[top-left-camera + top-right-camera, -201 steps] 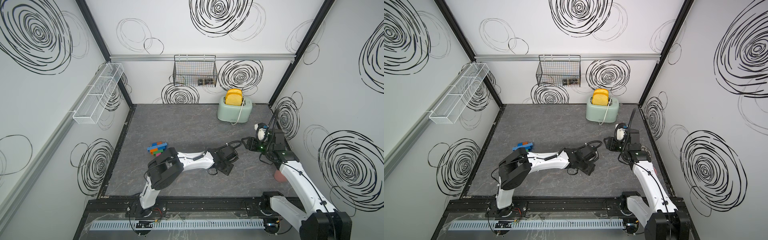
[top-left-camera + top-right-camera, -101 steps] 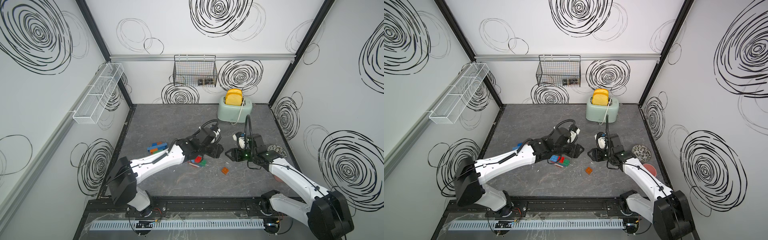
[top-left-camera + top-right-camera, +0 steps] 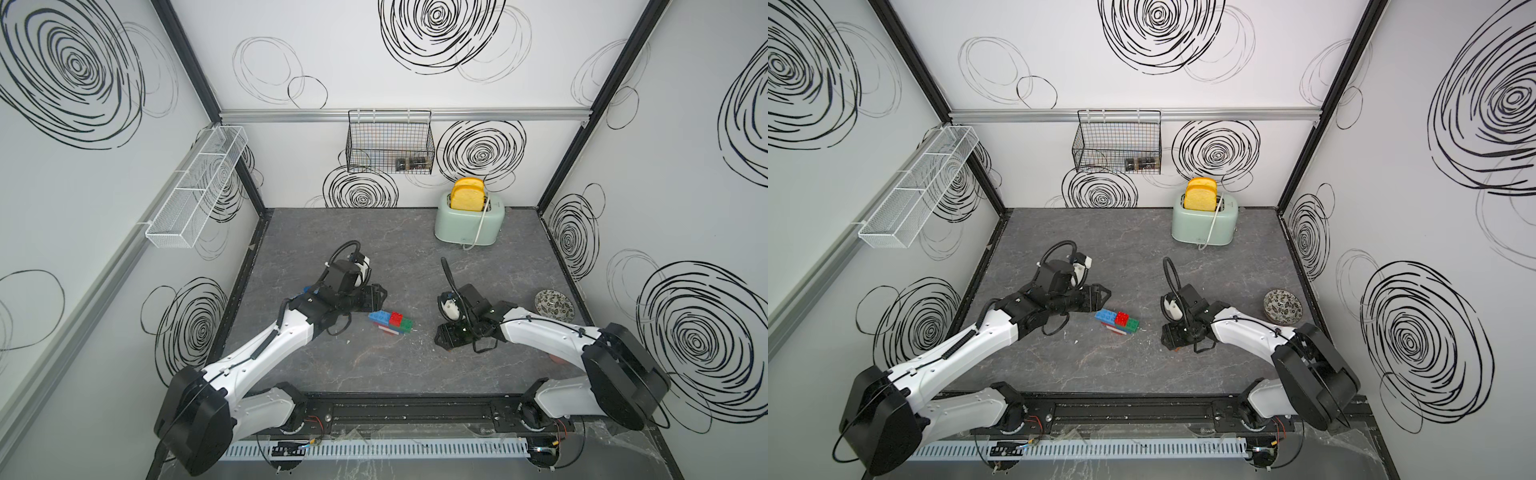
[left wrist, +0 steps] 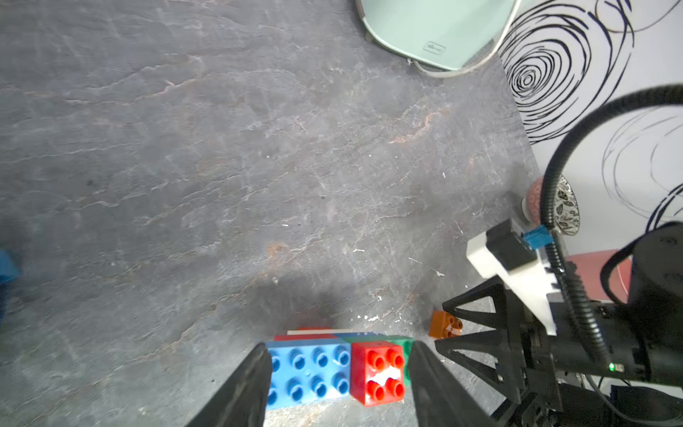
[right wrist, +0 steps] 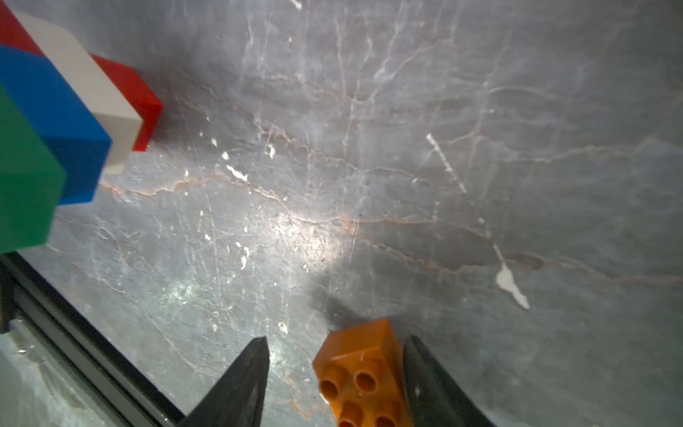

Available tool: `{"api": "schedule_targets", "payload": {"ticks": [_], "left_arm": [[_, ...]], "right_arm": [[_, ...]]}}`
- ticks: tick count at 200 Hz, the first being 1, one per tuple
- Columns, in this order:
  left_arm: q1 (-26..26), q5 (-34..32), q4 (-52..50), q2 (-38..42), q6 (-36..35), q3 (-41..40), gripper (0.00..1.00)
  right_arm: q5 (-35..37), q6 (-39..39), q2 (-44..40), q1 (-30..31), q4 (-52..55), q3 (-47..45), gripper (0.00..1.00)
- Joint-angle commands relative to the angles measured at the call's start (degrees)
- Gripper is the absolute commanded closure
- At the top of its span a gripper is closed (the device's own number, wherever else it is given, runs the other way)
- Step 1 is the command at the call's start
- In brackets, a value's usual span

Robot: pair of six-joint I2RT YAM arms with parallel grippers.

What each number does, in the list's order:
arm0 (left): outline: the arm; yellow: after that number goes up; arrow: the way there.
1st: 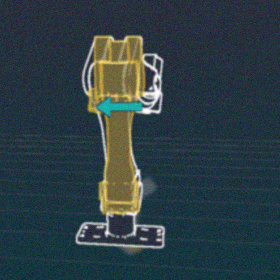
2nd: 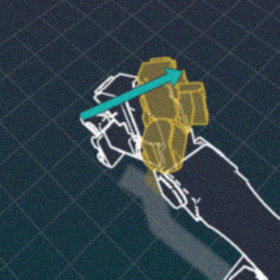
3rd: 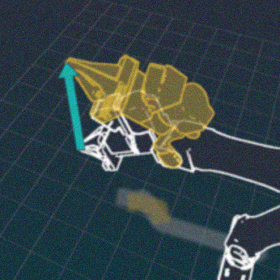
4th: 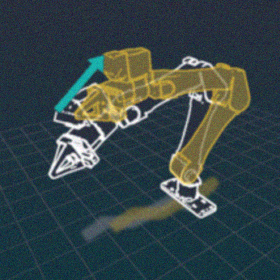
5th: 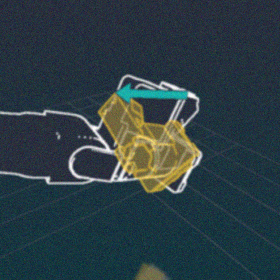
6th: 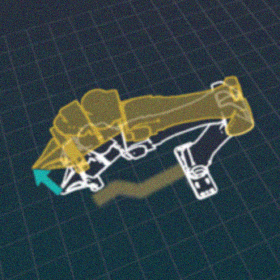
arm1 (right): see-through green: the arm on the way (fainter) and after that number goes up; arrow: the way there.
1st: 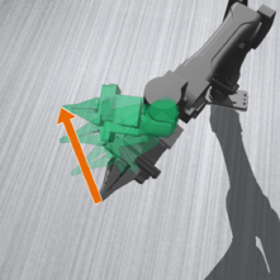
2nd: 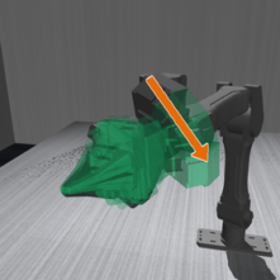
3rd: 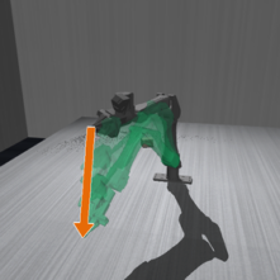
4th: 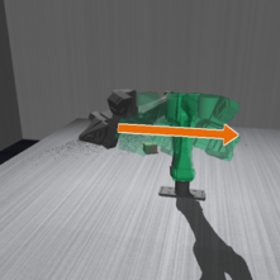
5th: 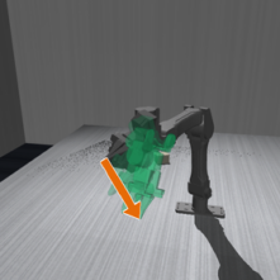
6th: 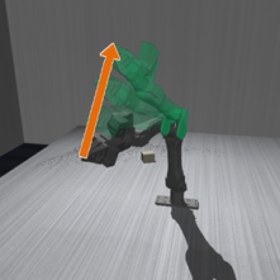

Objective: Assemble a heart with lego
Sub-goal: Pick up the lego brick from the center of the board.

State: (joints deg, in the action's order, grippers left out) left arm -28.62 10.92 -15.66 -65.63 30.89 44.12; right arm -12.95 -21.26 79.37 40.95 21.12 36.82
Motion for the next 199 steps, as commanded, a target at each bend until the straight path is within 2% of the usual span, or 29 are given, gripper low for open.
{"api": "schedule_targets", "payload": {"ticks": [1,42,56,73,86,105,124,137,199], "left_arm": [[3.02,3.12,2.04,2.28,0.51,-2.61,0.36],[5.35,5.69,3.17,3.66,0.59,-5.65,0.36],[5.46,5.94,3.52,3.83,0.70,-6.05,0.36],[5.47,6.11,3.79,3.90,0.79,-6.41,0.36],[5.64,6.05,3.72,4.10,0.77,-6.67,0.36],[5.84,6.00,3.71,4.44,0.83,-7.07,0.36],[6.00,6.03,3.71,4.54,1.00,-7.38,0.36],[6.02,6.00,3.79,4.63,1.06,-7.55,0.36],[7.13,6.31,3.88,4.36,0.99,-8.08,0.35]], "right_arm": [[5.37,-2.87,0.81,2.82,3.44,1.93,0.39],[10.43,-5.47,2.25,7.90,7.31,4.24,0.42],[11.46,-5.98,2.28,8.49,7.75,4.40,0.47],[12.21,-6.17,2.70,8.53,8.03,4.48,0.57],[12.62,-6.17,3.11,8.66,8.61,4.75,0.60],[12.85,-5.99,3.08,9.10,9.27,5.06,0.60],[13.48,-6.07,3.07,9.91,9.77,5.19,0.51],[14.12,-6.08,3.15,10.38,9.85,5.19,0.49],[15.50,-5.99,3.71,11.59,11.20,6.20,0.63]]}}
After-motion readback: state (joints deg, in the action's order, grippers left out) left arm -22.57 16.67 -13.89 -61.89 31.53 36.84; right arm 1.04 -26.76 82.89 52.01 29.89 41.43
